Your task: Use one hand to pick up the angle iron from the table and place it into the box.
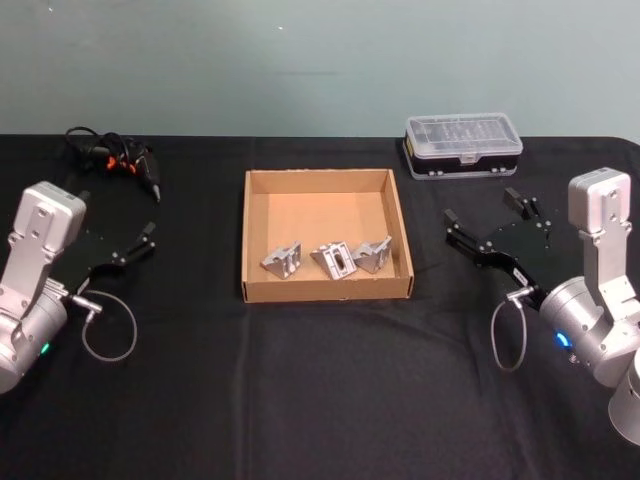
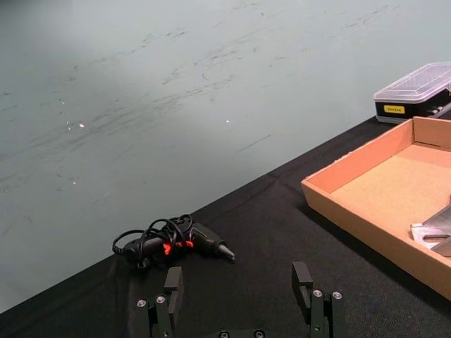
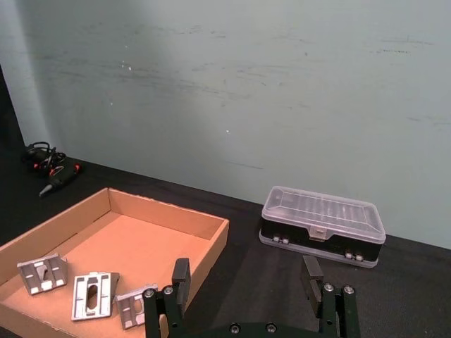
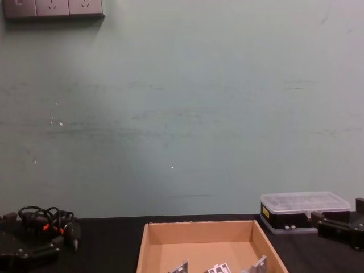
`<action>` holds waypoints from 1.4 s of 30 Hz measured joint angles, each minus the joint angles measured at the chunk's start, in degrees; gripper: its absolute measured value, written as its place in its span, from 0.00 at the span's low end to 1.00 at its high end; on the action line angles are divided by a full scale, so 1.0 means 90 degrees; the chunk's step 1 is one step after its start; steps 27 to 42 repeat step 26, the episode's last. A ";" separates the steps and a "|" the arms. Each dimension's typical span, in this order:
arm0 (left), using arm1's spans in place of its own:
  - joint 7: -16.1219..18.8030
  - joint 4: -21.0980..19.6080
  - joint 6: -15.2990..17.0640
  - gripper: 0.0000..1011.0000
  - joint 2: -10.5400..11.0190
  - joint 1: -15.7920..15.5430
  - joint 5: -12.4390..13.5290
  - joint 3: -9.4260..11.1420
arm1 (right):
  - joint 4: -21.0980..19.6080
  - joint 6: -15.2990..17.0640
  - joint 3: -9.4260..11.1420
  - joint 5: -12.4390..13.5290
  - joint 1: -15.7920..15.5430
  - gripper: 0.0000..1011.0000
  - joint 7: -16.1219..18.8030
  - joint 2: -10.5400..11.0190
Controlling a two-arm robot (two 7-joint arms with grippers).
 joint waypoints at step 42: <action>0.0000 0.0000 0.0000 1.00 0.0000 0.0000 0.0001 0.0000 | -0.0004 0.0016 -0.0009 0.0009 0.0007 0.99 0.0003 0.0000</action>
